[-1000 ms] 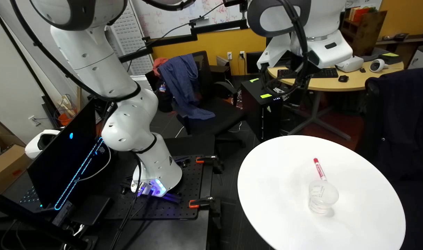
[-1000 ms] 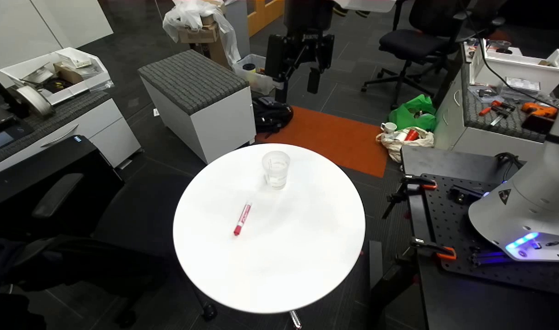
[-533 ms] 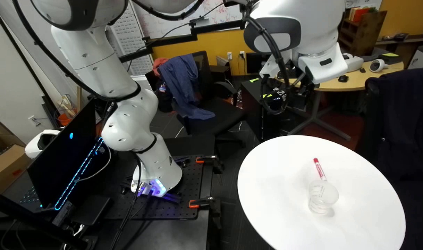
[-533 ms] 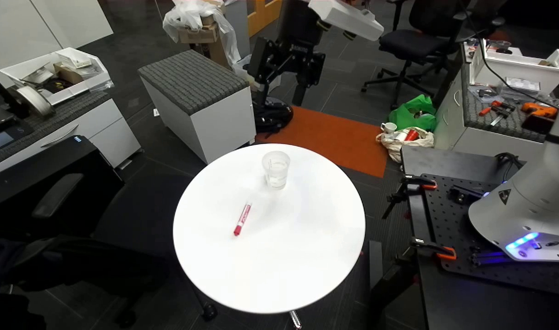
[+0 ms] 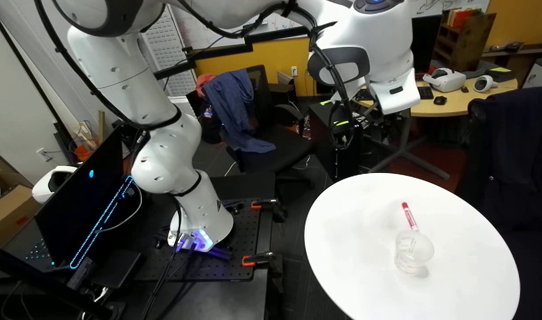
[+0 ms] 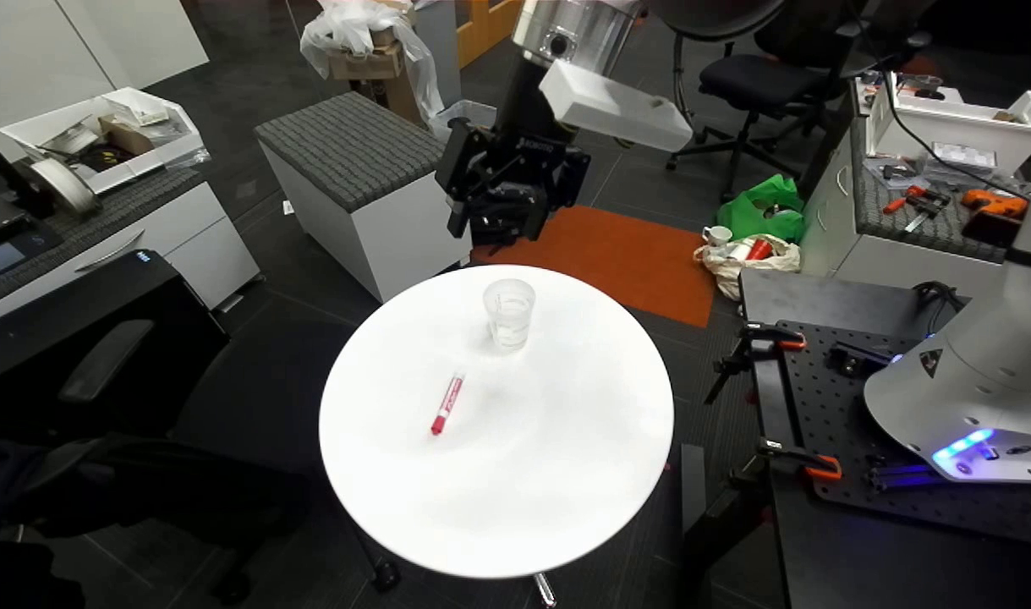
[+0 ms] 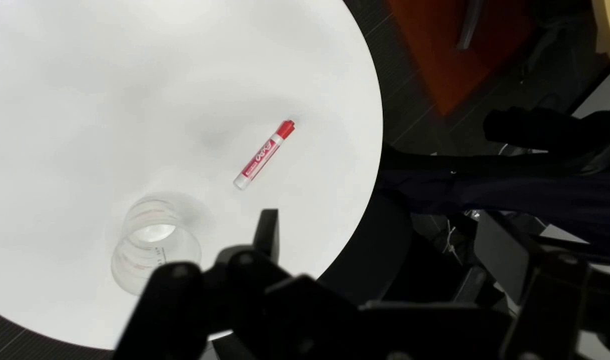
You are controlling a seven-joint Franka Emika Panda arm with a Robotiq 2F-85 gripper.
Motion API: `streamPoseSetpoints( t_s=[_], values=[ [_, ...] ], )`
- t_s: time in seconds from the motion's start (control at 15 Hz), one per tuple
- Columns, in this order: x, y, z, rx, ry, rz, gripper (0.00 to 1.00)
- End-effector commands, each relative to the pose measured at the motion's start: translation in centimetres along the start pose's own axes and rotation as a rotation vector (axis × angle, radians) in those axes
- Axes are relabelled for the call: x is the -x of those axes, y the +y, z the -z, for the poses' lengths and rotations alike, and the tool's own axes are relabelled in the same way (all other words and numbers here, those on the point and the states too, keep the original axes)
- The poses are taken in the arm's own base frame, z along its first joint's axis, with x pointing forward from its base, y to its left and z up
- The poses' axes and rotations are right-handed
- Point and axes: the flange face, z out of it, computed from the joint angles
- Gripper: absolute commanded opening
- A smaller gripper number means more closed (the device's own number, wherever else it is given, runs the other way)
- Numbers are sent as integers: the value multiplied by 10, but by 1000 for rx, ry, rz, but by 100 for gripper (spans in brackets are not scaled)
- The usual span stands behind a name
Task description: Put the red marker in the cup
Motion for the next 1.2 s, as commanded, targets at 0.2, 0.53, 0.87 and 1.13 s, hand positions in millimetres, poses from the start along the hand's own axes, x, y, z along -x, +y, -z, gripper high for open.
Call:
streamPoseSetpoints(
  t_s=[0.2, 0.53, 0.87, 1.13],
  values=[
    [0, -16, -26, 10, 132, -140, 100],
    [-11, -4, -47, 109, 180, -226, 100],
    [-19, 4, -68, 199, 173, -290, 100],
    [-19, 11, -74, 184, 165, -268, 100]
  ],
)
